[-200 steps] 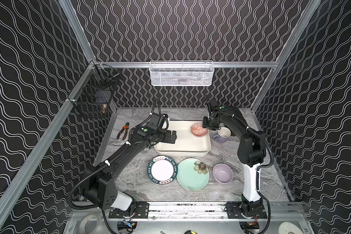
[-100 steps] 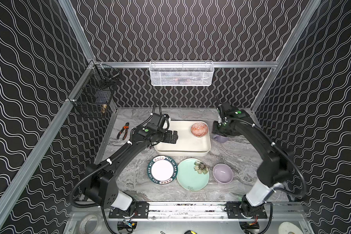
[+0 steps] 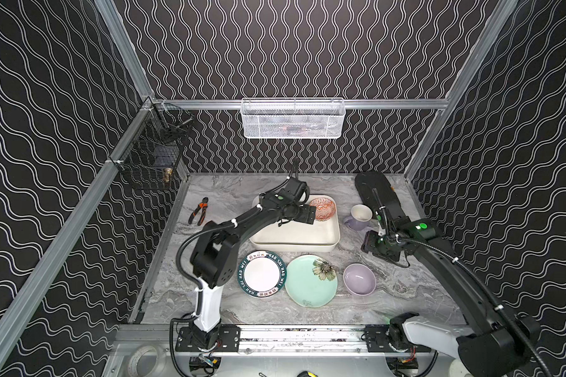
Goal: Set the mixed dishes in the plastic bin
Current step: 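Reach the left gripper to the binned bowl while the right nears the lilac bowl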
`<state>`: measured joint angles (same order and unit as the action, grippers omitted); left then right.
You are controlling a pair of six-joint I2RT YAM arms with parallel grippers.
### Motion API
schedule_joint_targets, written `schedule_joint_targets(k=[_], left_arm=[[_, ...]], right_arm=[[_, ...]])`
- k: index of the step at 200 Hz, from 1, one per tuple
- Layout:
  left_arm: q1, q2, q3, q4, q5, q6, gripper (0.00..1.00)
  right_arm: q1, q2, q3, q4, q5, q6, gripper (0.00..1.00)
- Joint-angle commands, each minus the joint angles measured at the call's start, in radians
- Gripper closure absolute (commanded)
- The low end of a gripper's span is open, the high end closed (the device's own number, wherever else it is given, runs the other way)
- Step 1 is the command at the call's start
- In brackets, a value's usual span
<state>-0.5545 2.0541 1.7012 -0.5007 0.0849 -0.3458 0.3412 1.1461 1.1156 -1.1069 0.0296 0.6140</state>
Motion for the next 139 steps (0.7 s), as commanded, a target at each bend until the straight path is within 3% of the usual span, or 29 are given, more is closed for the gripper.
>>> schedule_joint_targets(k=[1,55,139], left_arm=[[0.000,0.081,0.079,-0.029,-0.060,-0.032,0.14],[-0.004,0.202,0.197,-0.033,-0.093,-0.057,0.23],[-0.013,0.303,0.301,-0.050,-0.107,-0.090,0.54]], right_arm=[[0.001,-0.041,-0.013,-0.038,0.004,0.048,0.38],[0.001,-0.085,-0.038,-0.054,0.011,0.049,0.37],[0.001,-0.078,-0.041,-0.074,0.037,0.032,0.37]])
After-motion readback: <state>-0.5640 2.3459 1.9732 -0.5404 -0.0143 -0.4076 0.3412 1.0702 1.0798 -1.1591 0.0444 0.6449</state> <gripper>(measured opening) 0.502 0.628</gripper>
